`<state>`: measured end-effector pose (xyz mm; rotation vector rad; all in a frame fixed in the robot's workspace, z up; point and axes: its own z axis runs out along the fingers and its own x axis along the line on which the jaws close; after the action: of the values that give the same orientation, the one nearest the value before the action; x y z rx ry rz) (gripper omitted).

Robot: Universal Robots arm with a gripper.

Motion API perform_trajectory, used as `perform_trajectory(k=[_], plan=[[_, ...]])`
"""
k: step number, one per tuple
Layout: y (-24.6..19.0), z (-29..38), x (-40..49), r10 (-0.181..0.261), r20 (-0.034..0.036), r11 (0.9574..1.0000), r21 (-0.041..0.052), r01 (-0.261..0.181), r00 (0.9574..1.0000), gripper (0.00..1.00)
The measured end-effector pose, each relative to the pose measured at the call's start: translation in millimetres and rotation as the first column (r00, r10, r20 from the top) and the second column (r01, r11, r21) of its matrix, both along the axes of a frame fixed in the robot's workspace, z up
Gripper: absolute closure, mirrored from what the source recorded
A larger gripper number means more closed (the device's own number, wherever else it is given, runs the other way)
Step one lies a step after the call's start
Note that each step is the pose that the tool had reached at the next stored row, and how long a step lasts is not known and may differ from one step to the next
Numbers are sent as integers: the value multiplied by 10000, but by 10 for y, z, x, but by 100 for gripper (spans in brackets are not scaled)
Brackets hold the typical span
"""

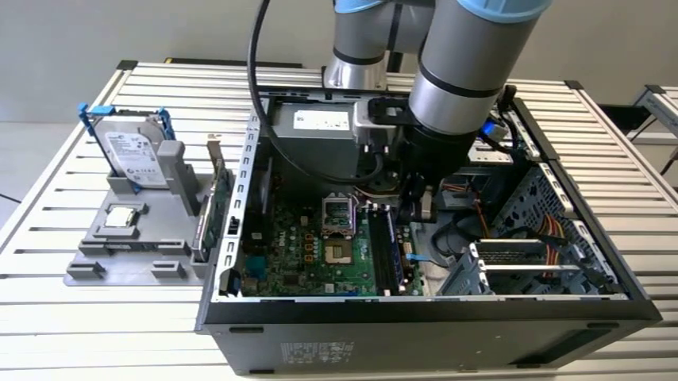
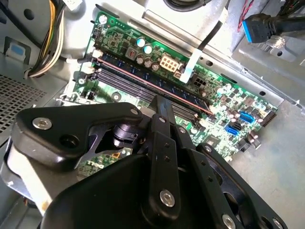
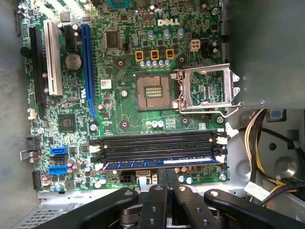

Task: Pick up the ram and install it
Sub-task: 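Press down the ram until it locks into place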

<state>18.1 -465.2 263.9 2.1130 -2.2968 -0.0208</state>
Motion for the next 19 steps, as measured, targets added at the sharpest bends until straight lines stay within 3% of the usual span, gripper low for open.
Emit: perform_trajectory(k=[12,19], plan=[[0,197,0,0,-23,10000,3,0,10000,100],[0,226,0,0,-28,10000,3,0,10000,100]])
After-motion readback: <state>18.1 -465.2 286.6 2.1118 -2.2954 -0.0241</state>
